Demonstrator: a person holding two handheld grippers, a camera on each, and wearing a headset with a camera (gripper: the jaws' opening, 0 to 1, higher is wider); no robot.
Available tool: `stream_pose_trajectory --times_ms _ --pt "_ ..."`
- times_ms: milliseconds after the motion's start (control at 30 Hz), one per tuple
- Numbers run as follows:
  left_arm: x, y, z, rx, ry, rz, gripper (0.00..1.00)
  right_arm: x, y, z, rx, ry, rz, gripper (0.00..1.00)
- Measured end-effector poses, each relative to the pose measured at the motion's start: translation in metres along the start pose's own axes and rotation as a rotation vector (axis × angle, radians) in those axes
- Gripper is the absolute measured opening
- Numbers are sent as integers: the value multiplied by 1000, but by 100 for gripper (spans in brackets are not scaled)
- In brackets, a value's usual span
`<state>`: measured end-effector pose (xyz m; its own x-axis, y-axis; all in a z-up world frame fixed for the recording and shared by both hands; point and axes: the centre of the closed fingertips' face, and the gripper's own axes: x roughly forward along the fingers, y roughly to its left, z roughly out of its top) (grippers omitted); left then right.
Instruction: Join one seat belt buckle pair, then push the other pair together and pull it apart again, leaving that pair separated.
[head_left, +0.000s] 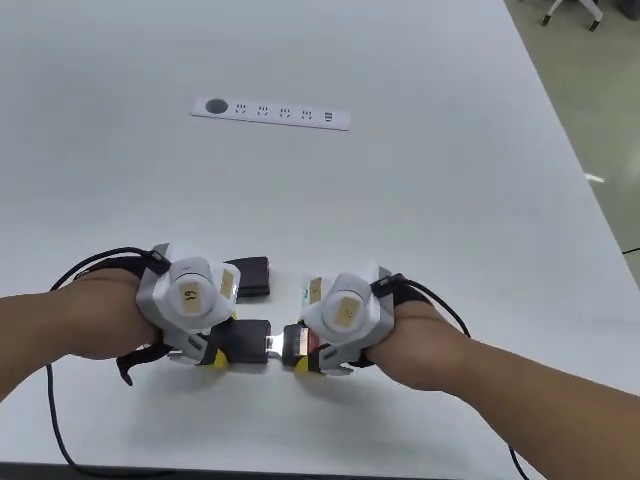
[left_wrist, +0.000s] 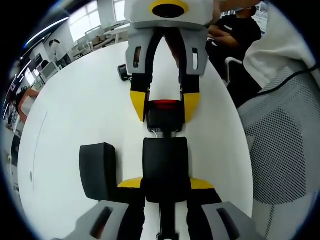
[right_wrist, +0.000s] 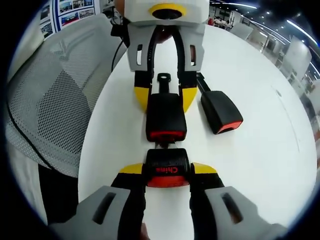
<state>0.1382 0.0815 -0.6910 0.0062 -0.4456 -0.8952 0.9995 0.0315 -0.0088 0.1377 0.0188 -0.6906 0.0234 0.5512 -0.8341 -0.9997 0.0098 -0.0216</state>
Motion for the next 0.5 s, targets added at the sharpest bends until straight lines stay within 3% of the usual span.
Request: stream_pose_trajectory --times_ms 233,267,300,500 --pt "0 -1 1 4 7 0 32 5 -1 5 10 -11 -12 31" --pt "0 0 -1 15 18 0 32 3 -2 -1 43 15 -23 31" --pt "1 -1 0 15 9 -1 32 7 -3 3 19 -12 -14 31" --pt "1 -1 0 21 16 -3 32 10 -5 -1 20 6 -23 31"
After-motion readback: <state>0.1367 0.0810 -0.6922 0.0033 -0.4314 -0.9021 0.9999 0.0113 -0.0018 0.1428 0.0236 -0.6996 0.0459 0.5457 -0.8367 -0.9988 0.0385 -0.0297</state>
